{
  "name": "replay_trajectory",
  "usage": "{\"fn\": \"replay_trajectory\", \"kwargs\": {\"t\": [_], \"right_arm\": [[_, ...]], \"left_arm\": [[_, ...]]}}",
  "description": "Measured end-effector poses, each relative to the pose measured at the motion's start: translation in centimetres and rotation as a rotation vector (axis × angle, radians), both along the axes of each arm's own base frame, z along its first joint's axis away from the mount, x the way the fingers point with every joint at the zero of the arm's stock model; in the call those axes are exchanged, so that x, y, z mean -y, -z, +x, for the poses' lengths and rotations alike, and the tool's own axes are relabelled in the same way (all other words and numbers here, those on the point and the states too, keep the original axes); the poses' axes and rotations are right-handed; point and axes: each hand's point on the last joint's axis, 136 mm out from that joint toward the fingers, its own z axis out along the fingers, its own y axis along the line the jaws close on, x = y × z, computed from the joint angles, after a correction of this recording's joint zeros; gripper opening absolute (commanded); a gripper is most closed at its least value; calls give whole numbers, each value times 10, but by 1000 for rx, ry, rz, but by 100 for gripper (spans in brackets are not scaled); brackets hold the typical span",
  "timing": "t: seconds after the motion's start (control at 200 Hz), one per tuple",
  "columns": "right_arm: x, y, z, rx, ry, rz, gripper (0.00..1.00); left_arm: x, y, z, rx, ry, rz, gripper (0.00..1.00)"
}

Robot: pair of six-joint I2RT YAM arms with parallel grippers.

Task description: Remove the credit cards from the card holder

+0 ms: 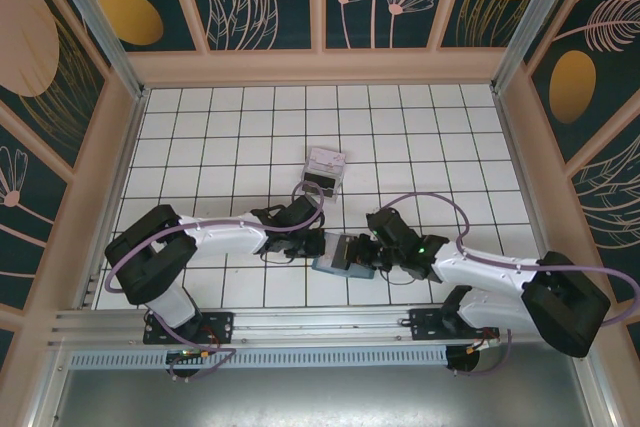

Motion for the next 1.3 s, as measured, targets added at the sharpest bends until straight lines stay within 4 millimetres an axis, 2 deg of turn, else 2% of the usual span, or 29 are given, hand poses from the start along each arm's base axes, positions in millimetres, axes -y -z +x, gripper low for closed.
{"fn": "replay_trajectory", "kwargs": {"t": [0.235, 0.315, 0.58, 0.806, 1.081, 1.201, 1.301], "right_arm": [[1, -1, 0, 1, 0, -3, 17], [3, 0, 0, -2, 4, -6, 16], [3, -6, 1, 8, 7, 8, 4], [4, -5, 1, 10, 2, 4, 3], [0, 1, 2, 6, -12, 0, 2], [-4, 2, 2, 7, -27, 11, 2], [-8, 1, 3, 9, -43, 20, 2]], "left_arm": [[1, 0, 0, 0, 4, 0, 9], [2, 0, 0, 0, 6, -1, 9], [3, -1, 2, 0, 9, 2, 9], [4, -5, 3, -3, 12, 16, 12], [32, -32, 5, 38, 62, -41, 13], [32, -28, 0, 24, 71, -36, 12], [24, -18, -6, 4, 71, -14, 12]]}}
